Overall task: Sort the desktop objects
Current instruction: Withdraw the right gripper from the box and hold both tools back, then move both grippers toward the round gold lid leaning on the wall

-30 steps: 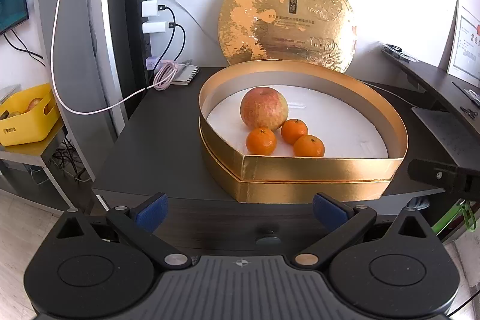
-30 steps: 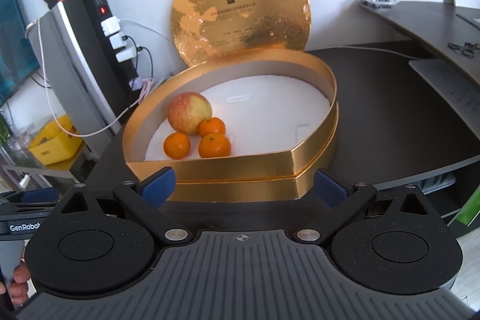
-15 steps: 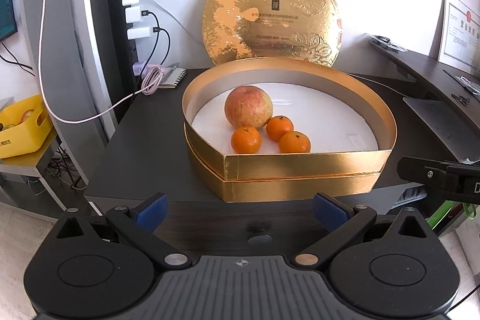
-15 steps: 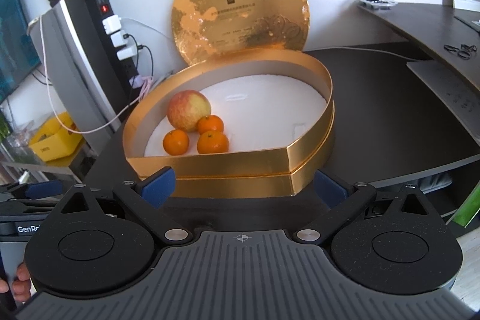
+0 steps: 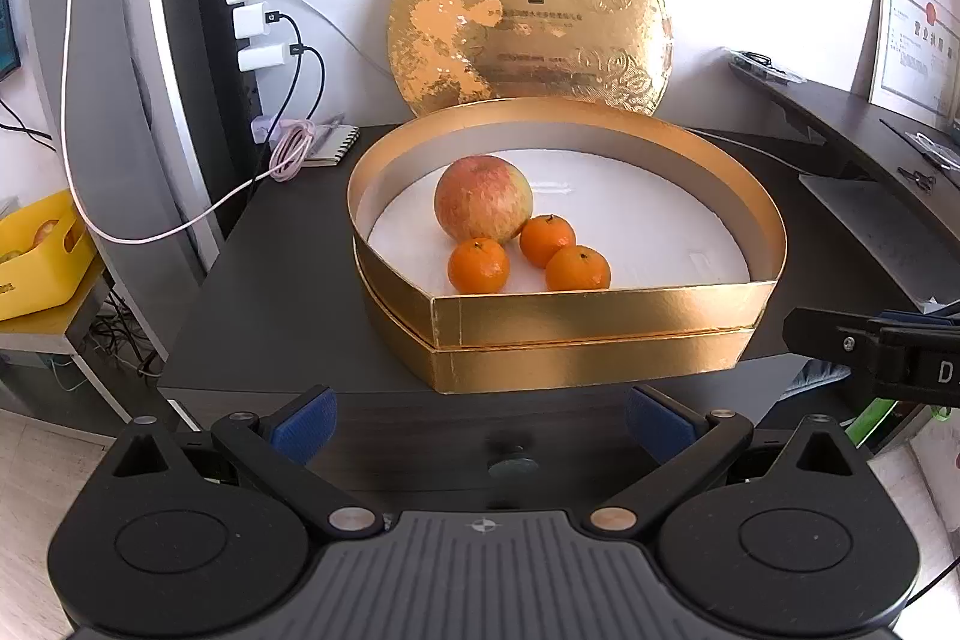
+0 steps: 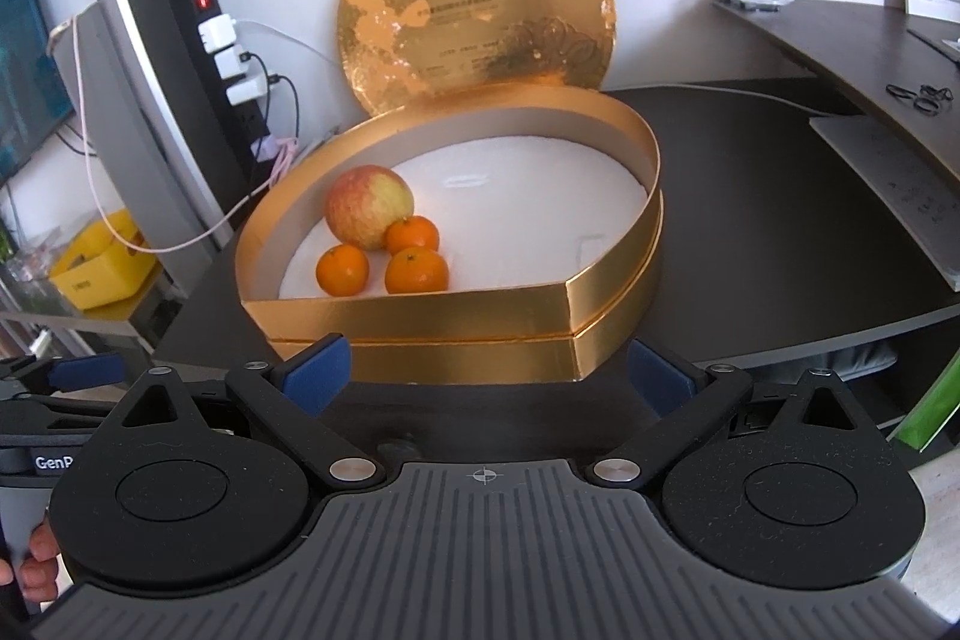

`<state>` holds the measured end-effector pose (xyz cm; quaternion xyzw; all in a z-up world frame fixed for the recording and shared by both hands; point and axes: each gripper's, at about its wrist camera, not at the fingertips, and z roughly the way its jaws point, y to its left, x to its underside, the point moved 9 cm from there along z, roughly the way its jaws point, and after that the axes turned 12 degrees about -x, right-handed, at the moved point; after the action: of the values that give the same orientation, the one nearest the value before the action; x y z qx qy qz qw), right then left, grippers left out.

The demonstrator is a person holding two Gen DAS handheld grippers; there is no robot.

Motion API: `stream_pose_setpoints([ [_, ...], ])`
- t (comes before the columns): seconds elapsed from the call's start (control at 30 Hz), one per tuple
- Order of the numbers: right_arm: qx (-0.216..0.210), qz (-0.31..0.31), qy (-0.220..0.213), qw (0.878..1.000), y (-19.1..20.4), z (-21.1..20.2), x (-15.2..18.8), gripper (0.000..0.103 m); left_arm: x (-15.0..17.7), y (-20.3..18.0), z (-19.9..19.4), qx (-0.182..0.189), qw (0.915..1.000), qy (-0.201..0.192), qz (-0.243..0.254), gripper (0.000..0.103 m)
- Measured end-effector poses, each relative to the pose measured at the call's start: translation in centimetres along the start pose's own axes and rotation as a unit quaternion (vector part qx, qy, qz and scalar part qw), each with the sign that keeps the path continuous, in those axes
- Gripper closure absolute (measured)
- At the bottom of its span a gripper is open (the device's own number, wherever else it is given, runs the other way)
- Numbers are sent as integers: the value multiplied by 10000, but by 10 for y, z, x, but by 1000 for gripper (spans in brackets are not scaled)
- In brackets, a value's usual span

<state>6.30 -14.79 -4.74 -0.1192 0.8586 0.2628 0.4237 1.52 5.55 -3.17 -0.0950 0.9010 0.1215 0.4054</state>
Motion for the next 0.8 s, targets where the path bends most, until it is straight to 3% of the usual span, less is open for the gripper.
stream_pose_setpoints([
  [0.5,39,50,48,10000,-15,2,-2,2,-3,-6,8,-16,9999,85,67,0],
  [0.8,177,-140,-179,9996,-25,3,-33,2,-26,3,16,-37,10000,-59,-30,0],
])
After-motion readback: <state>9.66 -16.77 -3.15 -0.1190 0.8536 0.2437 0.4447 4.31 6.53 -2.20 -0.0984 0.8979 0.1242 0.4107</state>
